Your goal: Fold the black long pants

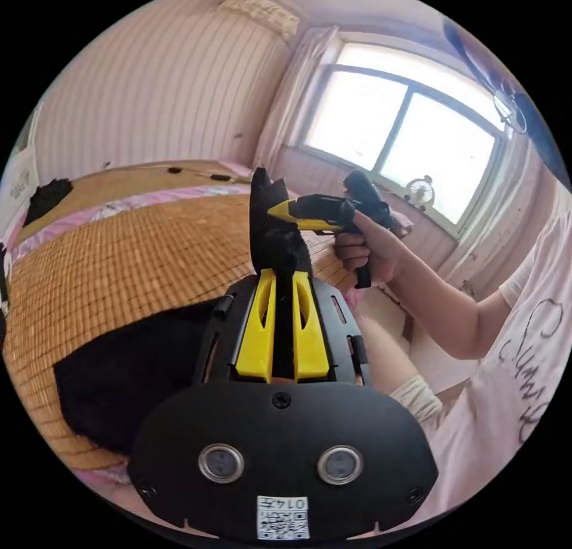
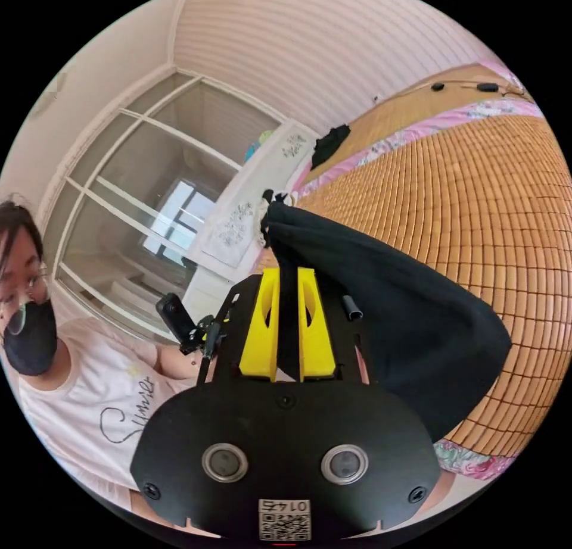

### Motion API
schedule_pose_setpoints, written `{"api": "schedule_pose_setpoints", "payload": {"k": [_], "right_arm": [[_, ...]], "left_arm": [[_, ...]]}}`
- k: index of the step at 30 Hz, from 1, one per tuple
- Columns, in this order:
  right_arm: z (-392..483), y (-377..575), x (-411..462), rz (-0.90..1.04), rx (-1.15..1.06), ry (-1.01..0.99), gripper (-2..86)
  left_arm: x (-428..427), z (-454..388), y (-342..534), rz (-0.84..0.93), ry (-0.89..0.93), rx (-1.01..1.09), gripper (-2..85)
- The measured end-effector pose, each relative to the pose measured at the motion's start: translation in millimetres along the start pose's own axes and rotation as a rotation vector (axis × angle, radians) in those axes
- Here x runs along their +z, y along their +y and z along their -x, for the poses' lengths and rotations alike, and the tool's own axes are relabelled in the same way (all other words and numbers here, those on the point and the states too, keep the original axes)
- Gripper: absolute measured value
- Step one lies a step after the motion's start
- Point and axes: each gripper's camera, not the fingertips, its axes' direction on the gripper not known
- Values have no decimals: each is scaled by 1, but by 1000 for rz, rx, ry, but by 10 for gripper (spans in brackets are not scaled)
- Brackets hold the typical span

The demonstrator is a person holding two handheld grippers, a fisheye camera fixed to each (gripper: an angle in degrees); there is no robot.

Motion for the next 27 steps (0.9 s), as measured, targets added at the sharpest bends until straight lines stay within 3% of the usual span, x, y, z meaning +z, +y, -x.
{"api": "schedule_pose_setpoints", "payload": {"k": [2, 7, 12, 18, 22, 27], "right_arm": [[-3, 3, 40, 52, 18, 54, 69], [-1, 7, 102, 183, 36, 209, 71], [35, -6, 186, 288, -104, 291, 78], [54, -70, 263, 257, -333, 476, 106], [44, -106, 313, 342, -371, 507, 113], [35, -128, 341, 444, -321, 465, 11]], "left_arm": [[-10, 42, 45, 156, -166, -104, 74], [-36, 83, 79, 221, -144, -318, 76], [-25, 91, 51, 214, -172, -265, 74], [4, 101, 33, 349, -266, -204, 92], [3, 102, 32, 392, -288, -184, 78], [-22, 104, 21, 376, -249, -182, 37]]}}
